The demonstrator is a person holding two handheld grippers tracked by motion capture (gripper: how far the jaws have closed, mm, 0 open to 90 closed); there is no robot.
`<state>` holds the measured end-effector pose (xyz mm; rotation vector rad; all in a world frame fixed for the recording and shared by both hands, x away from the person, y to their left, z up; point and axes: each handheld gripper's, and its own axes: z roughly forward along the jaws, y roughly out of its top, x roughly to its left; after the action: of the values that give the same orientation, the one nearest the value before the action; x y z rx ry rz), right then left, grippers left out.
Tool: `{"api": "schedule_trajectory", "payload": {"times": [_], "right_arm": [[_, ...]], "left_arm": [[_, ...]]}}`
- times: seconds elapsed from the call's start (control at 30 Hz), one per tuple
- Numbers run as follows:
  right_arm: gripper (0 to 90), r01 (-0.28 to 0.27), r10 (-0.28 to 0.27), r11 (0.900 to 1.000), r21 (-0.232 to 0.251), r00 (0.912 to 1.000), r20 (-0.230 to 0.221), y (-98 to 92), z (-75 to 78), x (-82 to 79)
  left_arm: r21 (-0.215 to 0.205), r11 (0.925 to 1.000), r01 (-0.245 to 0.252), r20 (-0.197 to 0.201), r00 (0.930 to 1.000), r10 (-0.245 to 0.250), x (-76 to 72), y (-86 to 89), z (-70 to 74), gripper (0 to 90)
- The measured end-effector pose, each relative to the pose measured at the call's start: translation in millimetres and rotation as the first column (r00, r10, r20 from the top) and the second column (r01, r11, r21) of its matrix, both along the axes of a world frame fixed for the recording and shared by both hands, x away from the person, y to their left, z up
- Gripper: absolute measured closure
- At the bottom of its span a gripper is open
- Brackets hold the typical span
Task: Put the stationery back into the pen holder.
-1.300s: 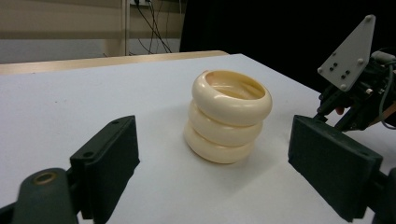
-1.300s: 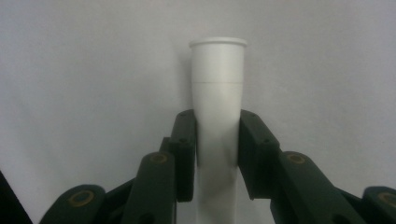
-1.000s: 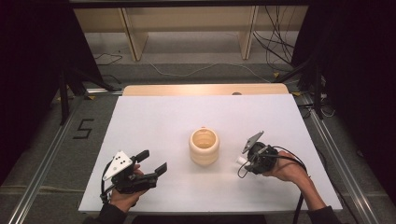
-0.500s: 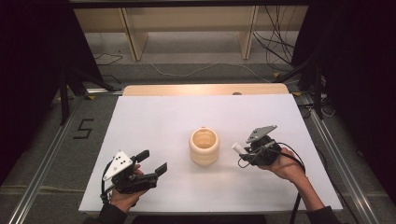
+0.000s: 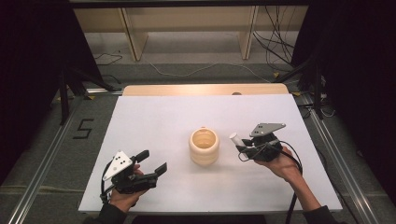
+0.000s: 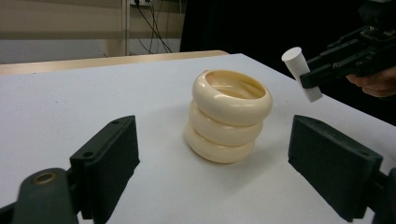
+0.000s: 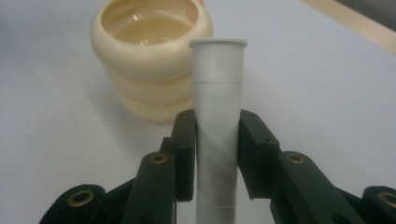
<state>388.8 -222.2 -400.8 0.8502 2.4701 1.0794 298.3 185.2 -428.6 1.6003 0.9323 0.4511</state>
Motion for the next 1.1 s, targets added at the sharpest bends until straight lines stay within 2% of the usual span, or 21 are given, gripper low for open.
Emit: {"api": "schedule_trajectory", "payload": {"times": [0.2, 0.3, 0.57, 0.77, 0.93, 1.03, 1.1], "right_arm": [[69.6, 0.005, -0.009, 0.992, 0.122, 0.9994, 0.034, 3.1, 7.0, 1.1], [69.6, 0.003, -0.010, 0.988, 0.154, 0.9989, 0.045, 6.6, 8.7, 2.8], [69.6, -0.006, -0.012, 0.978, 0.209, 0.9963, 0.085, 19.8, 13.3, 6.3], [69.6, -0.032, 0.002, 0.966, 0.256, 0.9933, 0.116, 34.4, 18.6, 9.5], [69.6, -0.055, 0.017, 0.958, 0.282, 0.9907, 0.135, 47.8, 20.8, 12.9], [69.6, -0.059, 0.017, 0.957, 0.285, 0.9889, 0.148, 54.8, 20.8, 15.1], [69.6, -0.058, 0.011, 0.952, 0.301, 0.9880, 0.154, 57.9, 20.9, 16.3]], "left_arm": [[0.000, 1.0000, -0.001, -0.001, 1.0000, 0.001, 0.0, 0.0, -0.1, 15.6], [-0.001, 1.0000, -0.002, -0.001, 1.0000, 0.002, 0.1, 0.0, -0.1, 15.6], [-0.002, 1.0000, -0.002, -0.001, 1.0000, 0.001, 0.0, 0.2, -0.1, 15.6], [-0.003, 1.0000, -0.001, -0.001, 1.0000, 0.001, 0.0, 0.2, -0.1, 15.6], [-0.003, 1.0000, -0.001, 0.000, 1.0000, 0.001, -0.1, 0.4, 0.0, 15.6], [-0.004, 1.0000, -0.002, 0.000, 1.0000, 0.002, -0.1, 0.5, 0.0, 15.5], [-0.004, 1.0000, -0.002, 0.000, 1.0000, 0.002, -0.1, 0.6, 0.0, 15.5]]}}
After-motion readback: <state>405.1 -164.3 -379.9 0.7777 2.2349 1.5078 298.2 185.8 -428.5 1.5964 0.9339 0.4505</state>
